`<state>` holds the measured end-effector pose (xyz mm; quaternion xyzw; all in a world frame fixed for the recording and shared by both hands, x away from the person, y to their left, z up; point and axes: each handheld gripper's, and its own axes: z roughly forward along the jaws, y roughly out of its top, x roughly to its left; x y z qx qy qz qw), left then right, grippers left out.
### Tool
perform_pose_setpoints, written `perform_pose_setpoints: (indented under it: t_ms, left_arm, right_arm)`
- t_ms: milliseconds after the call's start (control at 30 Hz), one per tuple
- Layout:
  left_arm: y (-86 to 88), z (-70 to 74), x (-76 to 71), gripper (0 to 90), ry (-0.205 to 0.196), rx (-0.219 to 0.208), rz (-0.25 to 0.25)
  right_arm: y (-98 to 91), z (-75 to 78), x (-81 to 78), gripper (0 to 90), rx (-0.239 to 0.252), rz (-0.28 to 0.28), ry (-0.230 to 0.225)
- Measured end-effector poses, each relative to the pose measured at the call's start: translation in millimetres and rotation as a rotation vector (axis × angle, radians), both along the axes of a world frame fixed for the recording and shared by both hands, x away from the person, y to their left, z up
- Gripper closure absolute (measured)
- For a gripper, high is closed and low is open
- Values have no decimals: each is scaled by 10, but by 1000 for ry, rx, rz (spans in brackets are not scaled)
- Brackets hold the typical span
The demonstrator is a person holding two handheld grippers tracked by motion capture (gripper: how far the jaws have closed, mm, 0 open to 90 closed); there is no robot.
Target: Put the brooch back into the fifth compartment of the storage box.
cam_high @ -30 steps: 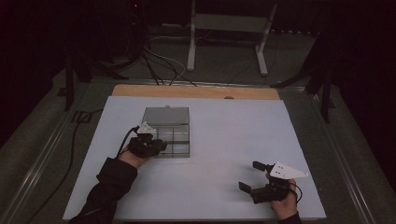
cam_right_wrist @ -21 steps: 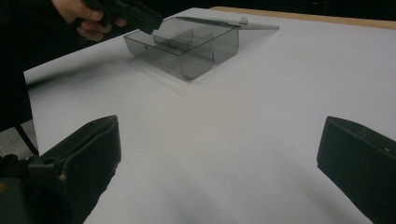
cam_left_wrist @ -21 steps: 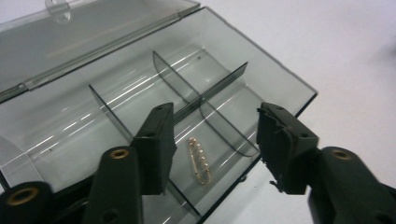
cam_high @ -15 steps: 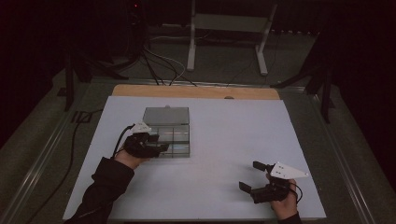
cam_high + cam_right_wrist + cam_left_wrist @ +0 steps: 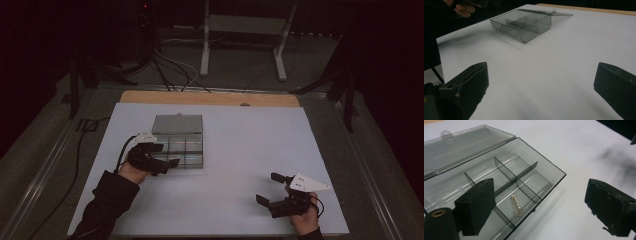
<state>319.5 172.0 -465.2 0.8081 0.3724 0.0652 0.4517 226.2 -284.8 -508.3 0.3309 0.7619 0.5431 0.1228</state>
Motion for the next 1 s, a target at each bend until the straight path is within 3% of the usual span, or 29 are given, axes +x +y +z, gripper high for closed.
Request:
perform_pose_setpoints:
  t_ms: [100,167,300,600,867,1000]
  left_arm:
    - [30,5,-33,26,-11,-26,-37]
    - [69,0,-55,15,-19,-65,-62]
    - [123,-13,-106,12,-40,-76,-86]
    - [203,-197,-328,11,-39,-29,-115]
    - [246,-348,-499,11,-69,25,-115]
    - [280,-411,-567,11,-71,21,-113]
  right_arm:
    - [4,-2,-1,0,-1,3,2]
    - [6,-1,-2,0,-2,3,1]
    - [3,0,-2,0,-2,2,0]
    - [14,-5,-3,0,-3,1,7]
    - [18,-3,2,0,-6,2,5]
    - [14,-3,-1,0,-5,1,5]
